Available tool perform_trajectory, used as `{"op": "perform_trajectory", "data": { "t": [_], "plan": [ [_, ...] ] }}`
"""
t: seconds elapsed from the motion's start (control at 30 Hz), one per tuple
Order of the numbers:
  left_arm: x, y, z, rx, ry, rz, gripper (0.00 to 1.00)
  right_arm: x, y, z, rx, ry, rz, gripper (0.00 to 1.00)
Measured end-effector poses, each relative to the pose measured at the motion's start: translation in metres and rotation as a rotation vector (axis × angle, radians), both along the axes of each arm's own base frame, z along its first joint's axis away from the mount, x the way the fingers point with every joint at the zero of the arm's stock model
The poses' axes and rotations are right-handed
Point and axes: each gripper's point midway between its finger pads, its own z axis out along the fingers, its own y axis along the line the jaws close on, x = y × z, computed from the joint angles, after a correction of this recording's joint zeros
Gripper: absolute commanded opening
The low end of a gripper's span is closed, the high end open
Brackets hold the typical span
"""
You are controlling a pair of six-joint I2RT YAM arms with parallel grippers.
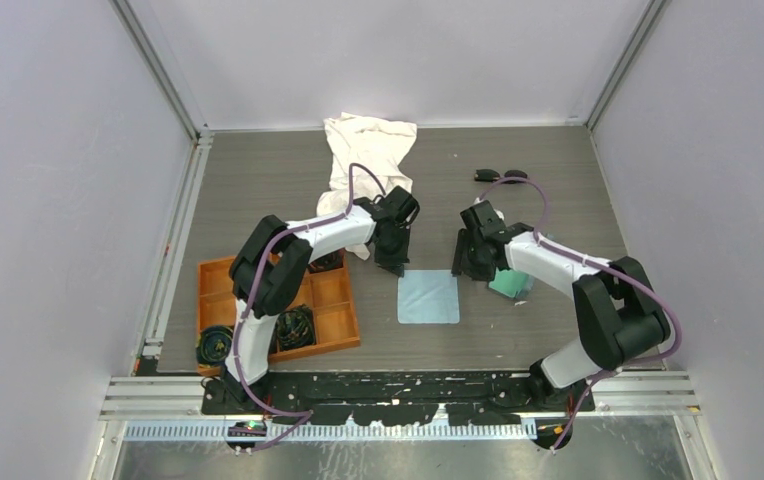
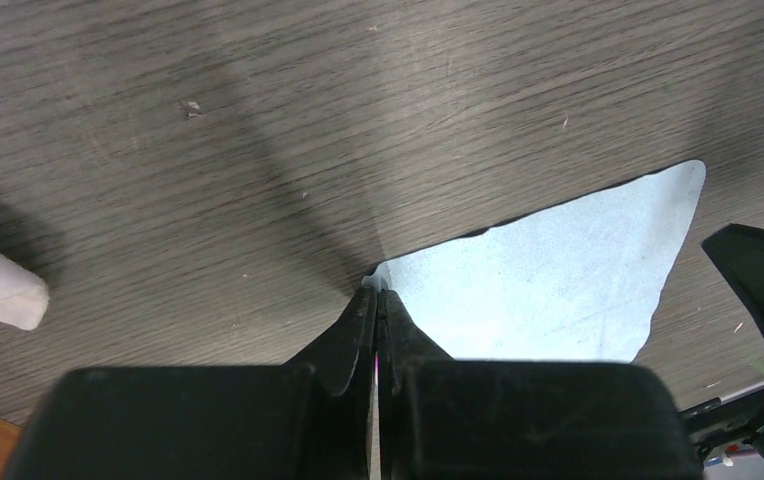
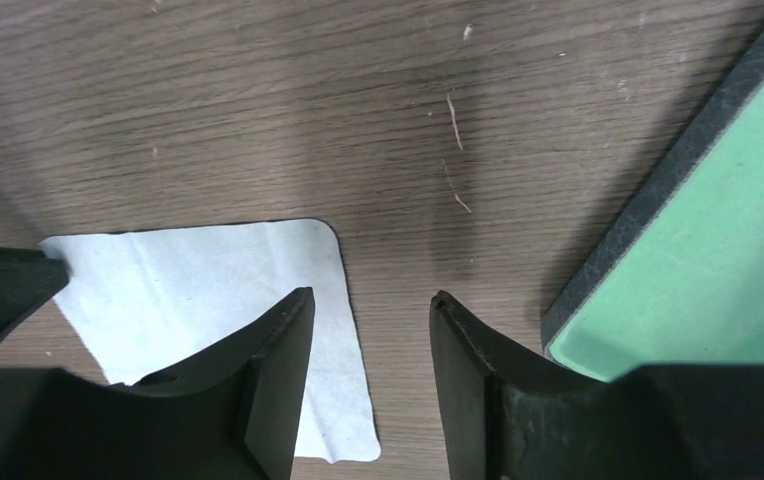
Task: Organize the sunglasses
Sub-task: Fold the glasses cleaning cloth at the center of the board.
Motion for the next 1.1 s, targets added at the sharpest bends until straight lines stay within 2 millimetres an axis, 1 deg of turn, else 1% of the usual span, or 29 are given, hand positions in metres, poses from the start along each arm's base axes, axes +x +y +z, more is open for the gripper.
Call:
{"op": "perform_trajectory", "data": {
  "t": [0.23,0.5,0.7,0.83,0.97,1.1],
  "plan": [
    [0.0,0.0,0.0,-0.001,0.002,0.0,0.0,0.0,0.0,-0.015,-0.018,0.035,0.013,0.45],
    [-0.002,0.0,0.001,0.002,0.008,0.002,0.01,0.015,0.01,-0.016,0.012,0.015,0.023,0.32],
    [-0.002,0.0,0.001,0.002,0.009,0.003,0.01,0.022,0.014,-0.017,0.013,0.01,0.024,0.29],
    [-0.002,0.0,0.001,0.001,0.009,0.003,0.01,0.023,0.016,-0.017,0.011,0.006,0.03,0.29],
    [-0.002,0.0,0.001,0.001,0.01,0.002,0.0,0.023,0.021,-0.017,0.012,-0.002,0.042,0.25],
    [-0.002,-0.001,0.001,0.003,0.014,0.001,0.0,0.023,0.023,-0.017,0.011,-0.007,0.047,0.25]
  ]
}}
